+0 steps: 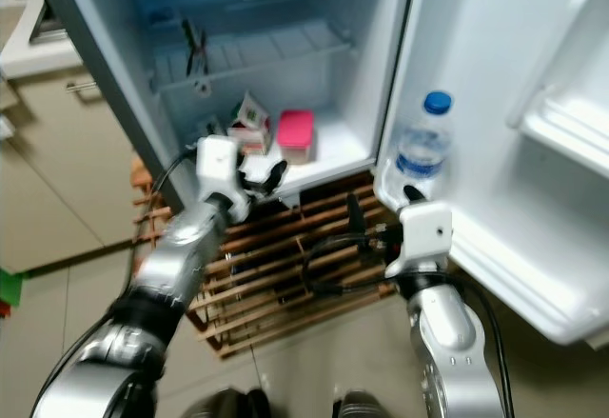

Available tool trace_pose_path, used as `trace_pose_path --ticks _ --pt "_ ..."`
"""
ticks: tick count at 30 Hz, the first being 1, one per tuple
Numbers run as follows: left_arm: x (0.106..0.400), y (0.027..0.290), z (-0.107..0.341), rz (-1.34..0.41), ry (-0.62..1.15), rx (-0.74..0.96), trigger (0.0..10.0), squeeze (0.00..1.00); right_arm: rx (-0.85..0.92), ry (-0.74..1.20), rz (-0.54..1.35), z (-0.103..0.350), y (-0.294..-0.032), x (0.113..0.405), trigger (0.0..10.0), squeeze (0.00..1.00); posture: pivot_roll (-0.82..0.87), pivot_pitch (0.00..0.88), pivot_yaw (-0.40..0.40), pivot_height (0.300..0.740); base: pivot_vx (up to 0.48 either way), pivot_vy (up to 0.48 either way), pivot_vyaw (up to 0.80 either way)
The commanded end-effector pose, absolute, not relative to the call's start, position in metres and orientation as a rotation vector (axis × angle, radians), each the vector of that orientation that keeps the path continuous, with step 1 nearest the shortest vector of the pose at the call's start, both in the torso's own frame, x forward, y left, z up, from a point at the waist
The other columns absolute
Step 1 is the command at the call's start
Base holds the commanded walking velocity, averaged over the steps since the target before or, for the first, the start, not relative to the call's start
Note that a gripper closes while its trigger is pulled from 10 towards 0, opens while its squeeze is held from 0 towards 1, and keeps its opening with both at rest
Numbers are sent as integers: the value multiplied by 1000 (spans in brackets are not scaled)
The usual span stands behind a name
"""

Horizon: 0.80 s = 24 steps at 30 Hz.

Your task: Restocking fridge

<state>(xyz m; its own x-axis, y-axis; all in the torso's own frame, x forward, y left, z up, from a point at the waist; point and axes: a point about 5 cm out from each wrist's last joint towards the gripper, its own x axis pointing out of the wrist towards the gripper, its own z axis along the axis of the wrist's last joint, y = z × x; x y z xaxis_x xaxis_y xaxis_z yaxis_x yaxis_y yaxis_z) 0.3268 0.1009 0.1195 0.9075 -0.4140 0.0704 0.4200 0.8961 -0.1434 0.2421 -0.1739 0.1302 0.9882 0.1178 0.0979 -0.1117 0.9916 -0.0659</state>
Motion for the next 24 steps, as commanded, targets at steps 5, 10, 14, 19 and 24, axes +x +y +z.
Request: trace_pose_path --ticks 5,10,14,19,24 --pt "314 128 126 -294 -142 -63 10000 0 -23 -108 18 124 -183 250 10000 0 -129 0 42 740 0 0 0" --pt "301 129 132 -232 -155 -106 10000 0 -24 -110 66 124 -179 262 10000 0 -97 0 10 740 0 0 0" --pt "309 128 137 -200 -157 -98 10000 0 -43 -139 111 129 -174 281 10000 0 -86 0 -9 740 0 0 0" --pt "314 123 137 -181 -140 -95 10000 0 -41 -153 111 133 -173 290 10000 0 -106 0 -14 740 0 0 0" --pt "317 117 136 -182 -122 -97 10000 0 -40 -157 118 131 -173 290 10000 0 -116 0 -7 740 -281 0 0"
